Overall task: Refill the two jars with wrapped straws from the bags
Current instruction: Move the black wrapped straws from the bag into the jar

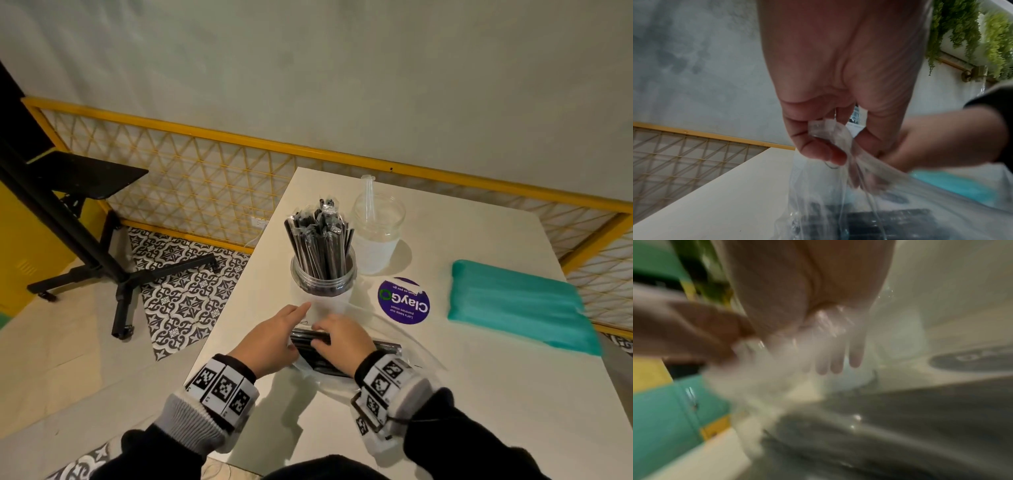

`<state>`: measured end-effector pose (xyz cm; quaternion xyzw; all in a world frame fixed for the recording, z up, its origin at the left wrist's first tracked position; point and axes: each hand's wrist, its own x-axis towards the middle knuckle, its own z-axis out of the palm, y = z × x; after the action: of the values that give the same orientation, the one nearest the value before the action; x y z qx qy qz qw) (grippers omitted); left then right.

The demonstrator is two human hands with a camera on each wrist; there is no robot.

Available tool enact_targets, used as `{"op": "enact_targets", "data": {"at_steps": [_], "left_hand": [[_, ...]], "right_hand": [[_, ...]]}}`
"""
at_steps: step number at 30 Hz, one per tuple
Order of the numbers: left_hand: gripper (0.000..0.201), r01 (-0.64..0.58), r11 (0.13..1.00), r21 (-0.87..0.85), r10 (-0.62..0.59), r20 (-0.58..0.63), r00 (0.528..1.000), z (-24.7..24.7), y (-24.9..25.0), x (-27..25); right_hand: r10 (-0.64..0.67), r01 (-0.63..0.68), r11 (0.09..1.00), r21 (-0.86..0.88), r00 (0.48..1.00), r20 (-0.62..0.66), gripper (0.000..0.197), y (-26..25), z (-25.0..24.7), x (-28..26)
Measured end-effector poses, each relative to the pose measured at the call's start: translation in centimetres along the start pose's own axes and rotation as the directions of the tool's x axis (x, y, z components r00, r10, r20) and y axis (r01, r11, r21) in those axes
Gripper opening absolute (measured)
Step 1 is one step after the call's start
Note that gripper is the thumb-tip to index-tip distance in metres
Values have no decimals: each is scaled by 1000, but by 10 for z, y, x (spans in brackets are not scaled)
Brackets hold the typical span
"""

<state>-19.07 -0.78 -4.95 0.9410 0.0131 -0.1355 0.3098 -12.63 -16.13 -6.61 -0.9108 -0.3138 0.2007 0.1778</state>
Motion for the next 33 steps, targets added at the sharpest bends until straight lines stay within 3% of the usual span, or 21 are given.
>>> {"op": "enact_targets", "data": {"at_steps": [3,6,19,25,33], "left_hand": [[82,-6,1000,-5,6,17,1000,0,1,-4],[82,-3,1000,-3,3,37,999,3,2,-8],[84,29,999,23,-30,72,997,6,3,-13],[83,12,999,41,-14,65,998,5,11,-7],[84,-46,998,49,40,130,991,15,32,8]], "right_hand": [[10,24,962,-270,993,122,59,15,30,8],[37,12,933,-359,991,128,71,22,44,11],[93,-4,916,-401,975,203,36,18,39,21],[106,-51,967,-251,972,208,33,28,27,13],[111,-48,953,-300,975,195,28,44,20,-8]]}}
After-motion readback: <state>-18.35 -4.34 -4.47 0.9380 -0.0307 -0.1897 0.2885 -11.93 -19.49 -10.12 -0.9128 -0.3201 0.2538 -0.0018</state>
